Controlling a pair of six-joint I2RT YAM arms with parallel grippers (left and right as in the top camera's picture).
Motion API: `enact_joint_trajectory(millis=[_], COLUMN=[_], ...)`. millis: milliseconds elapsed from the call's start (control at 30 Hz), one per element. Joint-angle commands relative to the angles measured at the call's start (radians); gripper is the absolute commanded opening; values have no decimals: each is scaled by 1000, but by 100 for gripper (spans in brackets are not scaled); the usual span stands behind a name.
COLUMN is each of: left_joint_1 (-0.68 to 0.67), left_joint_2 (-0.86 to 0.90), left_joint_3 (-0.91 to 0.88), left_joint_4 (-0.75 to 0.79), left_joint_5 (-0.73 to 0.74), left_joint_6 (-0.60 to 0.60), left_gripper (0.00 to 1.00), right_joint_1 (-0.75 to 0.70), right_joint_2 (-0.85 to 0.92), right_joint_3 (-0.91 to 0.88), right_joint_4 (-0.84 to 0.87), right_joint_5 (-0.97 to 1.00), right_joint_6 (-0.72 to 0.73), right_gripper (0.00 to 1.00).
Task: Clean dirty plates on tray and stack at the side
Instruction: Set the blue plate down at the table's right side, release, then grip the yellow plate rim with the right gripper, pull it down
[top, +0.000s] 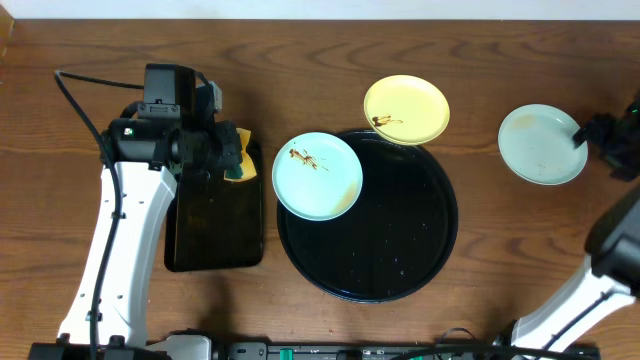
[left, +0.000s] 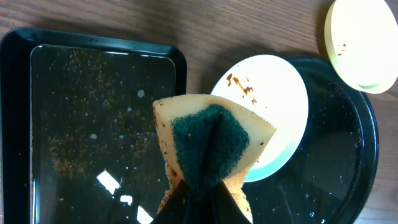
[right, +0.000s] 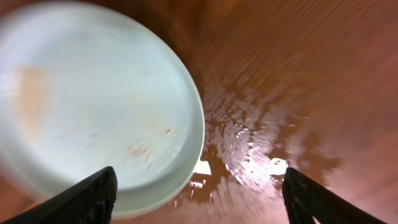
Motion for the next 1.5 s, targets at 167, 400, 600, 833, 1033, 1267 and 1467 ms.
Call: enact_joint_trajectory(millis=[167,400,600,833,1033,1267,1467], left_joint_1=[4,4,4,4,4,4,4], left_joint_2=[-7,-7,-7,-7,-7,-7,-7], left_joint_3=[-7,-7,-7,-7,-7,-7,-7], left_joint_4=[2,0,-6,-11,-11,-11,-10], left_joint_5=[-8,-8,-7,-7,-7,-7,-7], left_joint_6=[22,22,29,48,48,48,48], left_gripper=[7,7,7,8,7,7,7], right_joint_1=[101,317,466,463,460,454,460], right_joint_2=[-196,-94,58,106,106,106,106], right_joint_3=[28,27,27,12,-50,-240,-322], right_joint_4=[-12,19,130,144,175,344,475], right_joint_5=[-134,-329,-515,-565,-566,-609,-625], right_joint_6=[-5,-36,65,178,212,296,323], right_gripper=[81,98,99,99,99,99,99])
